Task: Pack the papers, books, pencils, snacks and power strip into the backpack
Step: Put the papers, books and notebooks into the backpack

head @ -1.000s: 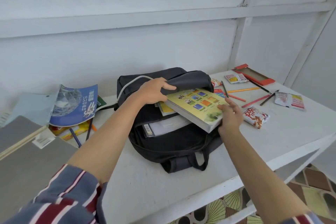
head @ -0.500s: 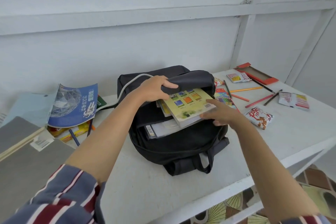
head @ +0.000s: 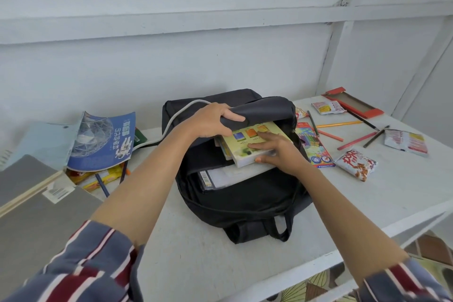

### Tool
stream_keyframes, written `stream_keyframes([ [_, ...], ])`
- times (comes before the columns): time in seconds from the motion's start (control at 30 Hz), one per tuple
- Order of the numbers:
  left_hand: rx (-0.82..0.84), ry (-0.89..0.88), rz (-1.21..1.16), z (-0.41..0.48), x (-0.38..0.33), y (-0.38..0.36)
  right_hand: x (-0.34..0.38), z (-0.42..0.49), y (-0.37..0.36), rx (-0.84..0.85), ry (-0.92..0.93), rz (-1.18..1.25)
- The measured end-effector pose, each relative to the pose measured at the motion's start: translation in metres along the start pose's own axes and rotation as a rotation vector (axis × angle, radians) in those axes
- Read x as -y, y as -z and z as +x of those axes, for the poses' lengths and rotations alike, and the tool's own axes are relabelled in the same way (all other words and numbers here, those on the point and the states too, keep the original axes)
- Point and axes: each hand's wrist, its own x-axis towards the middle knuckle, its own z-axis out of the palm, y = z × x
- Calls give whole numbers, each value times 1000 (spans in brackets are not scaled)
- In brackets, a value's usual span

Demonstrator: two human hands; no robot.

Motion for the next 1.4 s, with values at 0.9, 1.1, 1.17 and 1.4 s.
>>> stream_keyframes([
  [0.9,43,-24,-21,-1,1,2,-6,36,-17,-89,-39,-164],
  [1.1,62,-12,-51,-1,5,-1,-2,32,-16,-60,-28,-218],
  [1.17,93,-11,-58,-2,5,-1,-1,28,-14,-75,-1,-134],
  [1.4,134,7,-52,-19,2,-15,15,-4,13,-165,0,322],
])
